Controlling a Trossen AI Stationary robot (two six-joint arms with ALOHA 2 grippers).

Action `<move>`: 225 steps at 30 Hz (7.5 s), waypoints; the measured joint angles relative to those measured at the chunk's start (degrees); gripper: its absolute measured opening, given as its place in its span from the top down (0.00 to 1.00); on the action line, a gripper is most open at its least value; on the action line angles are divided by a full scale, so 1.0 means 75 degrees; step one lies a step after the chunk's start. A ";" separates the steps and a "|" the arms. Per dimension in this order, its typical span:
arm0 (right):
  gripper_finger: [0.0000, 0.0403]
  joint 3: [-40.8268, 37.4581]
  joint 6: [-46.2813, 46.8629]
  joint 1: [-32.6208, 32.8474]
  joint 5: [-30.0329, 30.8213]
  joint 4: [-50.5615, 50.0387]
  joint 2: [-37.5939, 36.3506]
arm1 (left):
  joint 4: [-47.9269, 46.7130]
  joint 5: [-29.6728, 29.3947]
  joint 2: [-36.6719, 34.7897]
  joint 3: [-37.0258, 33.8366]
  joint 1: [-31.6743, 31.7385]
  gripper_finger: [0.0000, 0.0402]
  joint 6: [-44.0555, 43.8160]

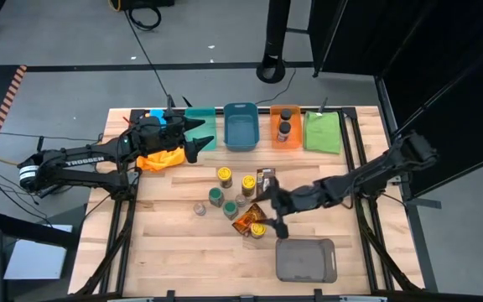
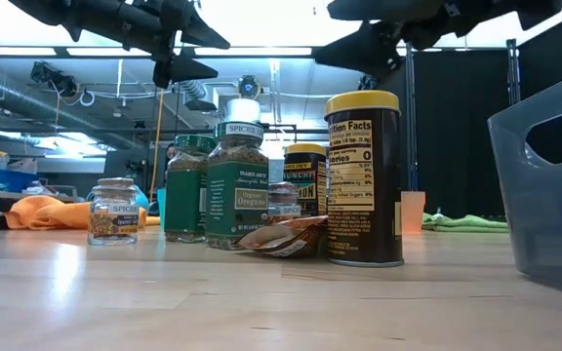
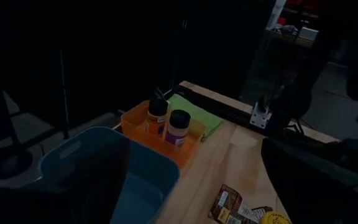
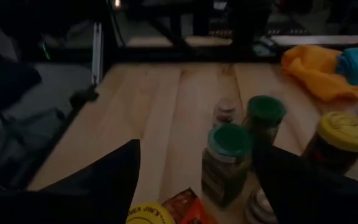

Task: Sort spices by type
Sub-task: Put the bottom yellow seasoning can into the black bin, then put the right yellow seasoning can into the black bin

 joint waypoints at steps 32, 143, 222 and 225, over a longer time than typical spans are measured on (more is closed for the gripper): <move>0.19 0.0359 0.0528 0.0795 0.0479 -0.1594 0.0848 | -0.0396 -0.0014 0.0001 0.0000 0.0000 0.08 -0.0149; 0.41 0.1565 1.1699 0.5726 0.4104 -0.9112 0.0484 | -0.0333 -0.0577 0.0003 0.0000 0.0000 0.08 -0.0375; 0.33 0.3683 1.1487 0.4353 0.6862 -1.2515 0.0745 | -0.0157 -0.0915 0.0002 0.0003 -0.0003 0.08 -0.0370; 0.33 0.3685 0.9736 0.3361 0.6862 -1.1738 0.0720 | -0.0163 -0.0912 0.0001 0.0000 -0.0003 0.08 -0.0367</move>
